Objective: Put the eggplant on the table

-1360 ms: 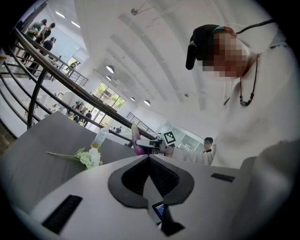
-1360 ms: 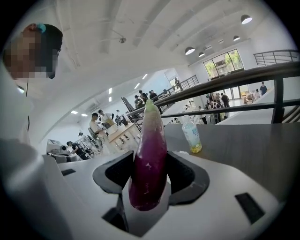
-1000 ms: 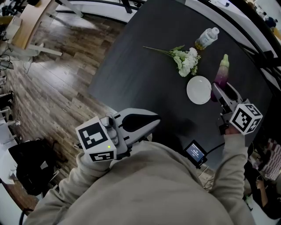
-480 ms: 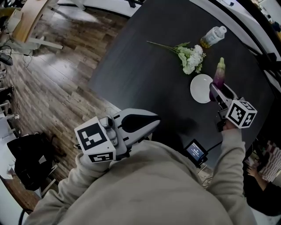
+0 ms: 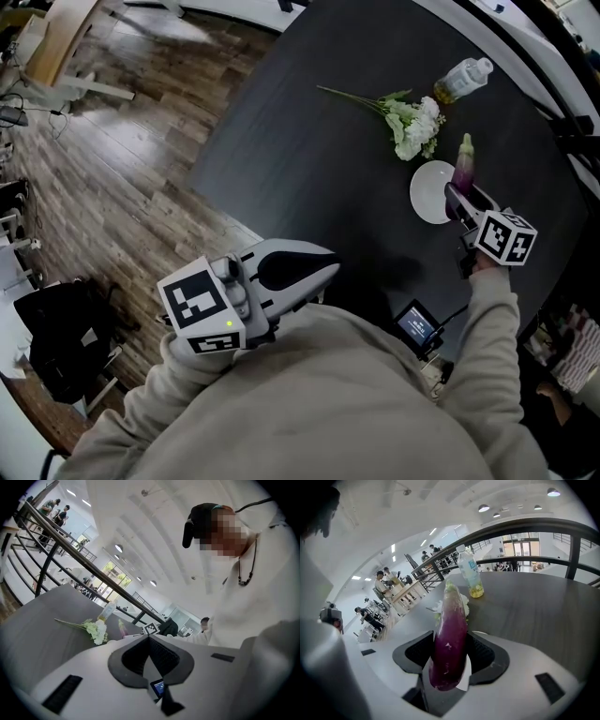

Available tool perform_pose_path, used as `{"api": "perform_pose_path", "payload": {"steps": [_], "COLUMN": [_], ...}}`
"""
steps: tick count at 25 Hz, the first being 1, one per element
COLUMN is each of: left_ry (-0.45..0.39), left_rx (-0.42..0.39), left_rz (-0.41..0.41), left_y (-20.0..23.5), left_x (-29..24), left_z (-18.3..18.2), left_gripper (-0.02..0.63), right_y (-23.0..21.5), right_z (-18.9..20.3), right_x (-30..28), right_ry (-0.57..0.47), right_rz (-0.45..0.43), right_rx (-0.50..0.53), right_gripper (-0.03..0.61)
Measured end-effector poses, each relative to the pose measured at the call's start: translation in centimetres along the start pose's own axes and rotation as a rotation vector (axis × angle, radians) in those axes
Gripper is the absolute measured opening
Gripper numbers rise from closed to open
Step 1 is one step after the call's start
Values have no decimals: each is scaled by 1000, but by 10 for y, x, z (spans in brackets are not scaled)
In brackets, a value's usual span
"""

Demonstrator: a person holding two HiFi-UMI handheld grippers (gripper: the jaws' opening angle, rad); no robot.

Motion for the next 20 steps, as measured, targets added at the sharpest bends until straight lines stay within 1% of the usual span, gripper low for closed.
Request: {"api": "perform_pose_path", "payload": {"steps": [8, 11, 13, 18, 20], "left_ry": [-4, -3, -2, -9, -11], "left_rx": [13, 13, 13, 14, 15], "left_rz": [-7, -13, -15, -19, -22], "left_y": [0, 2, 4, 3, 3], "left_x": [5, 5, 7, 12, 14], "left_z": [1, 2, 3, 3, 4], "left_gripper": [6, 6, 6, 6, 6], "right_y": [-16, -23, -26, -28, -29], "right_z": [21, 28, 33, 48, 51], "right_x": [-21, -28, -34, -46, -47], "right_ry": [66, 96, 128, 247, 266], "right_rz": [54, 73, 84, 128, 142], "right_rx": [-12, -2, 9, 62, 79], "right_gripper": [232, 232, 232, 232, 232]}}
Point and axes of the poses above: the fingertips, and each gripper's own axes: x backward along the fingers, y to its left, z out of its underside, the point moved 9 cm from there along x, backward along the fingers, and after that the axes turned 11 degrees about -y, right-handed, at the moved point
